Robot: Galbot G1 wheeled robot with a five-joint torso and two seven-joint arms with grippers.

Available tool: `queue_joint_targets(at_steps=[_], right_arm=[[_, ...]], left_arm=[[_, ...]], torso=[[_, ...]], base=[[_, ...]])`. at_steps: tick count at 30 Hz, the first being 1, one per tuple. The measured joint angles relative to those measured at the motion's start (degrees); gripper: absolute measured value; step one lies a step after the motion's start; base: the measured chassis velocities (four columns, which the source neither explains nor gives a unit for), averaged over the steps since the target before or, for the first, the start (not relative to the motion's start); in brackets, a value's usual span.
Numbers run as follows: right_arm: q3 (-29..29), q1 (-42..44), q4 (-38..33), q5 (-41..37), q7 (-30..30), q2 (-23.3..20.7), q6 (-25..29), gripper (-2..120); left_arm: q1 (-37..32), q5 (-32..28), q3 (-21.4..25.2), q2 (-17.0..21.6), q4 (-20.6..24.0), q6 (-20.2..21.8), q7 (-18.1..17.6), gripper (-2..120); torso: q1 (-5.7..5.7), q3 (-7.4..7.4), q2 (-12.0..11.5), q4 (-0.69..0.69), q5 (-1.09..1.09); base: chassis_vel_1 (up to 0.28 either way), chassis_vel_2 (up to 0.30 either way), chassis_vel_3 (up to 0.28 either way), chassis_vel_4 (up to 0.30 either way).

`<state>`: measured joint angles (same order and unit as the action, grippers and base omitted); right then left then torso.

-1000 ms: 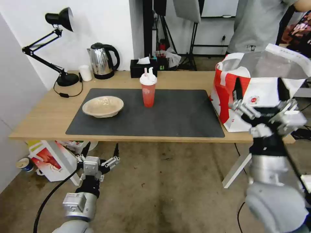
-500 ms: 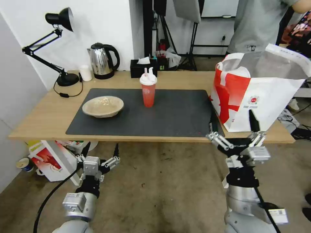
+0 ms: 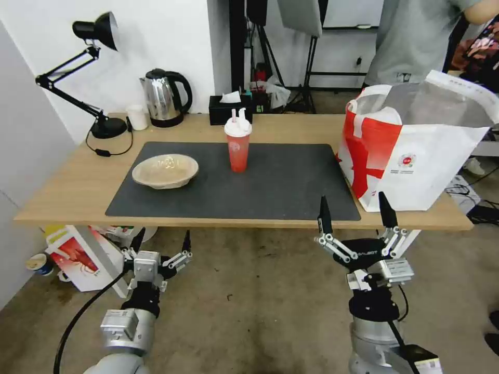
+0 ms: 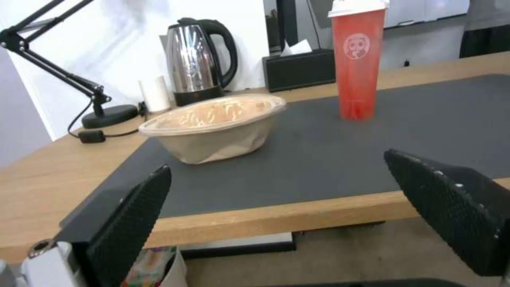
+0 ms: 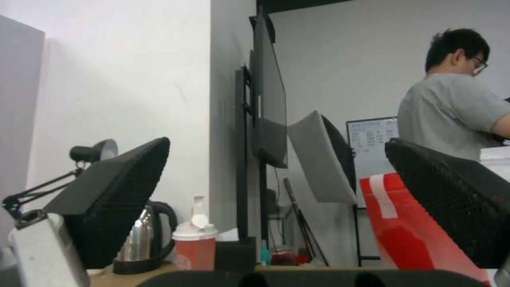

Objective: Pick up the trash from the table and place it into the takeout bag.

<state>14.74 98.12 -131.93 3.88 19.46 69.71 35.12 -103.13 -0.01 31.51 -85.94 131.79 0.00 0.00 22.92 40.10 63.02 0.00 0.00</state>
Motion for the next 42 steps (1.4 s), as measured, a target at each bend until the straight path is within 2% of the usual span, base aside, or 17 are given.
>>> queue_joint_targets(at_steps=[14,42], right_arm=[[0.18,4.24,0.81,4.25,1.76,2.29,2.9,100],[-1.18,7.21,2.65,6.74,4.64,3.63,7.41,100]], left_arm=[[0.0,0.0,0.0,0.0,0.0,0.0,0.0,100],[0.0,0.0,0.0,0.0,0.0,0.0,0.0,100]], torso=[[0.0,0.0,0.0,0.0,0.0],[0.0,0.0,0.0,0.0,0.0]], base=[[0.0,0.0,0.0,0.0],[0.0,0.0,0.0,0.0]])
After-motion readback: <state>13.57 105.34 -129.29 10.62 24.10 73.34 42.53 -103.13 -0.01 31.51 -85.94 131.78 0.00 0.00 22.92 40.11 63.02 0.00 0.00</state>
